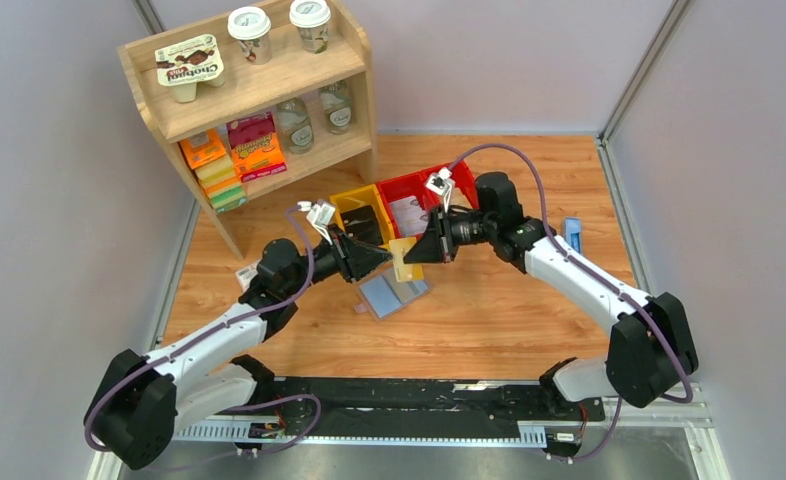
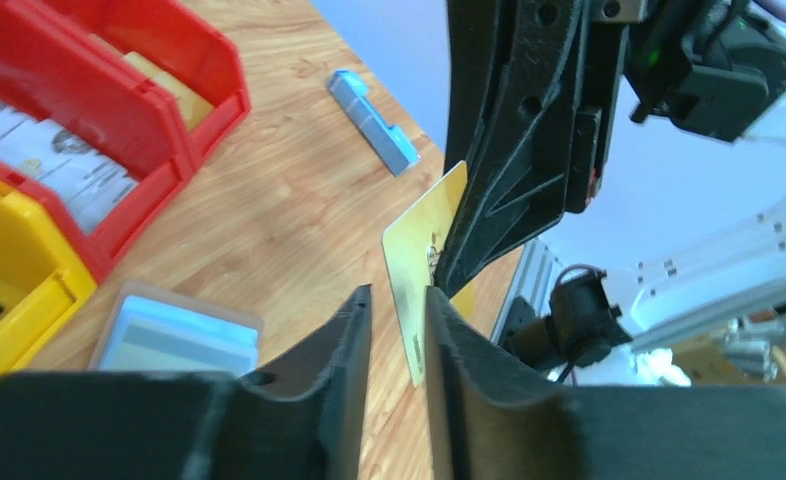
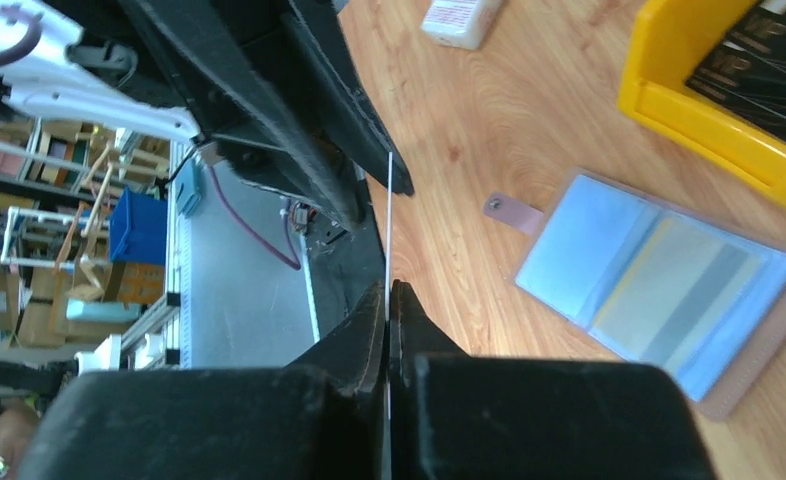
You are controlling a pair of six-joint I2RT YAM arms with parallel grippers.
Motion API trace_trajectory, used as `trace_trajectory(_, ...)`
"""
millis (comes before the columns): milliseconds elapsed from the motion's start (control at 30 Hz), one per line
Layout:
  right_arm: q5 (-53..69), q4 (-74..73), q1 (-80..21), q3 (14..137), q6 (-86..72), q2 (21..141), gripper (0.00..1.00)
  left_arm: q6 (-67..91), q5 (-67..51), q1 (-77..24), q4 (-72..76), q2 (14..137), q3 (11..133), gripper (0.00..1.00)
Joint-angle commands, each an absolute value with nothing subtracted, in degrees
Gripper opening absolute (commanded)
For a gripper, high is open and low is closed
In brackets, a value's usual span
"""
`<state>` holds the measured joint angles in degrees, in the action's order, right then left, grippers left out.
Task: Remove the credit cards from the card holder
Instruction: Place the credit card in the storage box.
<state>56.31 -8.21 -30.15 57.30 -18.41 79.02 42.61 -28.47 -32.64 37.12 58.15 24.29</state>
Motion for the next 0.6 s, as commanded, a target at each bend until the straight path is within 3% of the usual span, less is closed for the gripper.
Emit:
trace_trajectory(0, 50.0, -7.9, -27.3, 57.4, -22.7, 78.8, 0.00, 38.4, -21.6, -31.6, 30.2, 54.2, 27.2, 0.43)
trace_trajectory(167, 36.8, -5.3, -23.0, 56.8, -31.2, 78.1, 0.00, 33.9, -5.1, -28.5, 8.0, 45.1, 30.5, 0.66)
trace_trajectory(433, 11.5, -3.7, -18.7, 57.4, -43.8, 80.9, 0.00, 29.6, 14.0, -25.4, -17.6, 33.2, 35.3, 0.83)
trace_trajectory(567, 0.1, -0.9, -18.6, 58.5, -49.6, 84.5, 0.00, 29.0, 17.0, -25.5, -27.1, 28.8, 37.6, 0.84)
